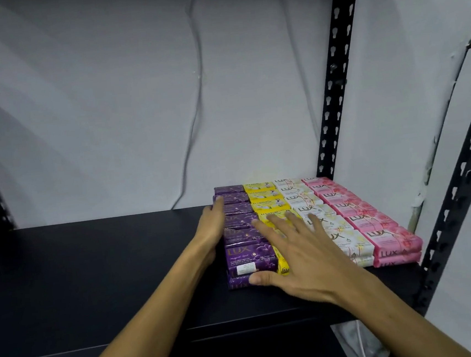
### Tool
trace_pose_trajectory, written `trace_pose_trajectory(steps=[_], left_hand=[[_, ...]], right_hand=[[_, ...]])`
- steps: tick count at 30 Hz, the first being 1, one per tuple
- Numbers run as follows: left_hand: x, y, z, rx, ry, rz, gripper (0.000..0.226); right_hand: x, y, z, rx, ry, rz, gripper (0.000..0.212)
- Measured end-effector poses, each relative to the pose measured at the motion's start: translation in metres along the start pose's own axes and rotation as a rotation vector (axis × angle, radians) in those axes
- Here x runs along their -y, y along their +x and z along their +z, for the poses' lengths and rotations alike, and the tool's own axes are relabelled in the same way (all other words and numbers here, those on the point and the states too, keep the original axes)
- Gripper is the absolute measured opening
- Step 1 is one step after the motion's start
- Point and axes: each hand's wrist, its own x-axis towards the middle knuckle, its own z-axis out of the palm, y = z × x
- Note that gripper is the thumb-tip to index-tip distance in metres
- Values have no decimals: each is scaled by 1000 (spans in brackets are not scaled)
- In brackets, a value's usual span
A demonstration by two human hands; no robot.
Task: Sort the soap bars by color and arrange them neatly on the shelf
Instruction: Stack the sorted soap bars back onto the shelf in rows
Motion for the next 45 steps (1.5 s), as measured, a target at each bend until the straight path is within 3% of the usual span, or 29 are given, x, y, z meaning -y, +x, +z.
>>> trace_pose_trajectory(steps=[4, 9, 19, 23, 28, 33, 39, 43, 45], left_hand=[[-35, -13, 3, -14, -83, -25, 63], [-36, 15, 20, 11, -149, -76, 50], [-32, 33, 22, 66, -142, -98, 50], [-42, 32, 19, -16, -91, -64, 43], [-44, 45, 27, -96, -10, -24, 48], [-45, 43, 31, -85, -65, -76, 33], [-47, 36, 32, -55, -93, -65, 35], [-45, 31, 23, -38, -73, -32, 37], [-43, 34, 13, -65, -20, -3, 50]], right_hand=[[4, 16, 1, 50, 10, -149, 98], [0, 23, 7, 87, 22, -166, 96], [-2, 26, 9, 108, 23, -184, 94], [-2, 25, 7, 114, 39, -182, 94], [-2, 25, 8, 117, 56, -174, 93], [-2, 26, 8, 125, 69, -171, 91], [-2, 25, 7, 137, 77, -165, 92], [-4, 22, -3, 97, 230, -156, 101], [-9, 17, -13, 18, 360, -135, 100]])
